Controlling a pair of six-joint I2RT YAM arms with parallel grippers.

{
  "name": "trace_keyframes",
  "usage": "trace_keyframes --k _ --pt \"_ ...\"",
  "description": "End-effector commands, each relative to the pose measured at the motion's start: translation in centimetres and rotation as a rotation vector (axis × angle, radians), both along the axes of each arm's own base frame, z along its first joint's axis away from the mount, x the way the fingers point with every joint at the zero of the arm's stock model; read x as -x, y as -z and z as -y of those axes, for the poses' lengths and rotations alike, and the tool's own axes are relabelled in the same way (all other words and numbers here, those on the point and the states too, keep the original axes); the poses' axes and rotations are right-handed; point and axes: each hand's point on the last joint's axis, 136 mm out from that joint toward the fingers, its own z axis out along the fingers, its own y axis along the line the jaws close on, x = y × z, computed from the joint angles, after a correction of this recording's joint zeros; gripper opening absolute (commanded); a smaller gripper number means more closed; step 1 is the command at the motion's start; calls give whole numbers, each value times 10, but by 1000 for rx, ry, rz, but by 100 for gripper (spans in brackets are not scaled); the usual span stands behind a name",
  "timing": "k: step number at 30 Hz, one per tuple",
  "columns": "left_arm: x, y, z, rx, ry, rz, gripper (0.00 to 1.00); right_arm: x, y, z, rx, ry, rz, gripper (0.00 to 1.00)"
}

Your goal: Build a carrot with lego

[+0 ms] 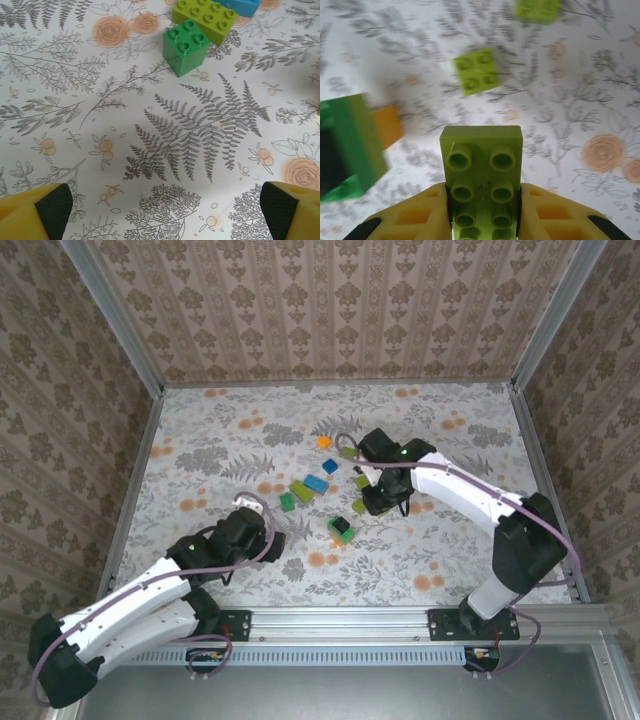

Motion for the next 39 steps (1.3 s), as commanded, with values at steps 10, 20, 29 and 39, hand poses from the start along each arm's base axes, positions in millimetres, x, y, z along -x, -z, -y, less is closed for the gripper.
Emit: trace_keyframes --k 10,20,29,39 --pt "23 -23 24 169 207 108 100 40 -38 -50 -107 -58 -87 30" --pt "42 -25 46 255 373 139 100 50 -26 -84 -83 -115 -163 30" --pt "41 -22 45 229 362 137 100 45 -11 -84 -29 -122 -173 31" --pt "40 -21 46 225 363 133 100 37 -2 -84 25 -164 -167 31"
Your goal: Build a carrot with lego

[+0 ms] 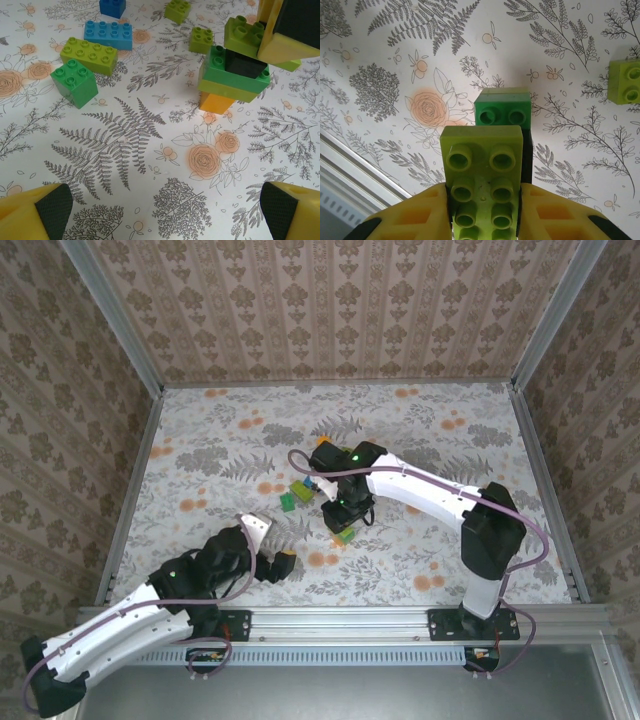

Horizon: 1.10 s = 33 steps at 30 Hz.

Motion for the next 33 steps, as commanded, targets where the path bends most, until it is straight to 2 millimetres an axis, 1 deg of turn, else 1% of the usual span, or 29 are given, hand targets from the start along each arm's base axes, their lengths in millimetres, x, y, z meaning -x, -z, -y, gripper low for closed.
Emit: trace_keyframes --k 1,4,12,16,26,33 --pt "2 0 4 -5 28 13 100 -3 0 4 45 -23 7 31" --pt "2 0 4 -8 30 11 100 -4 1 5 53 -24 8 31" --pt "1 2 6 -17 32 5 100 -5 2 14 91 -23 13 32" --pt "1 2 6 -16 33 7 100 -3 3 13 88 -26 5 32" --pt "2 2 7 -17 38 5 100 -3 15 11 104 -36 -20 32" --pt "2 3 7 -18 38 4 100 -7 14 8 100 -35 -21 32"
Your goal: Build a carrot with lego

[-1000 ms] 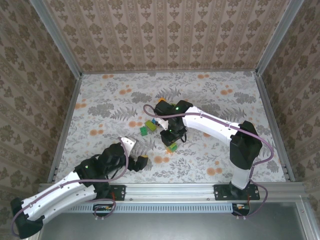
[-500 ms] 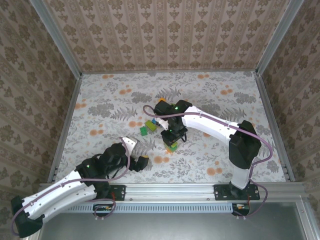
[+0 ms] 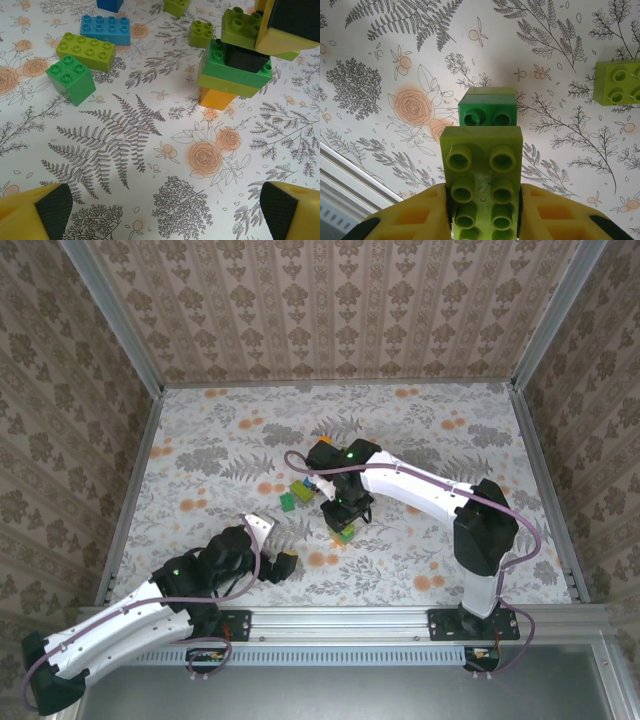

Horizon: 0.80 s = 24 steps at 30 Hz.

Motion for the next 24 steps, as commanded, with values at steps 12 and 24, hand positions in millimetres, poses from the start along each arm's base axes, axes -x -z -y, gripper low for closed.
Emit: trace_keyframes --k 12,24 --pt "2 -1 4 -2 30 12 100 0 17 9 84 -16 -61 34" --pt "2 -1 5 -1 37 17 100 5 26 16 143 -9 -111 34"
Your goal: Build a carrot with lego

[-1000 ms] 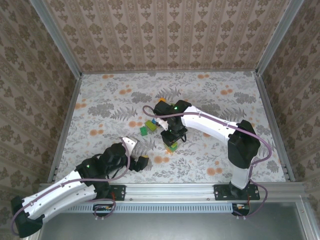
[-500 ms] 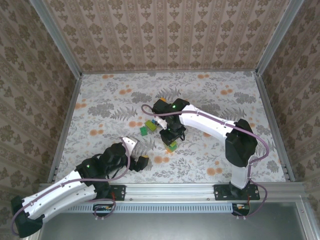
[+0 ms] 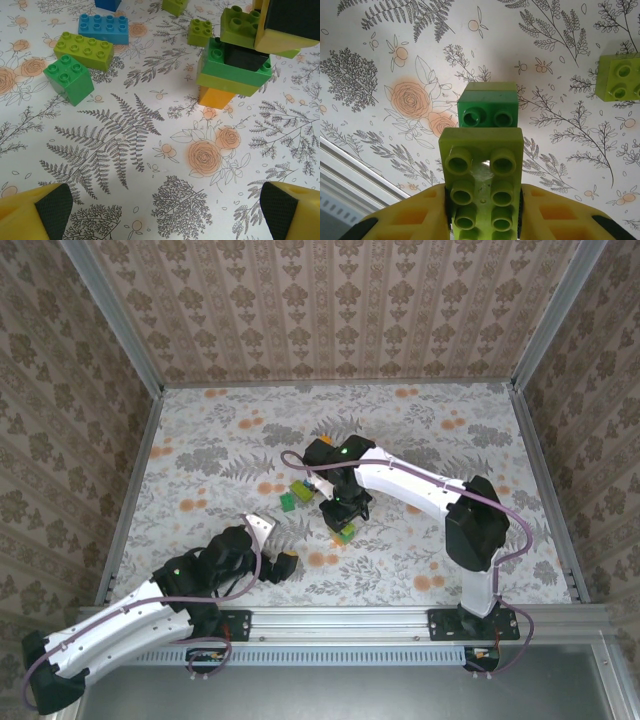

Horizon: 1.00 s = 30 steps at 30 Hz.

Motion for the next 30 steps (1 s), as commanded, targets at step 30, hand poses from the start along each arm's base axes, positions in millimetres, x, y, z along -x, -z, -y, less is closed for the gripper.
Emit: trace_keyframes --k 30 --pt "3 -2 7 8 46 19 100 -5 38 -2 138 2 -91 33"
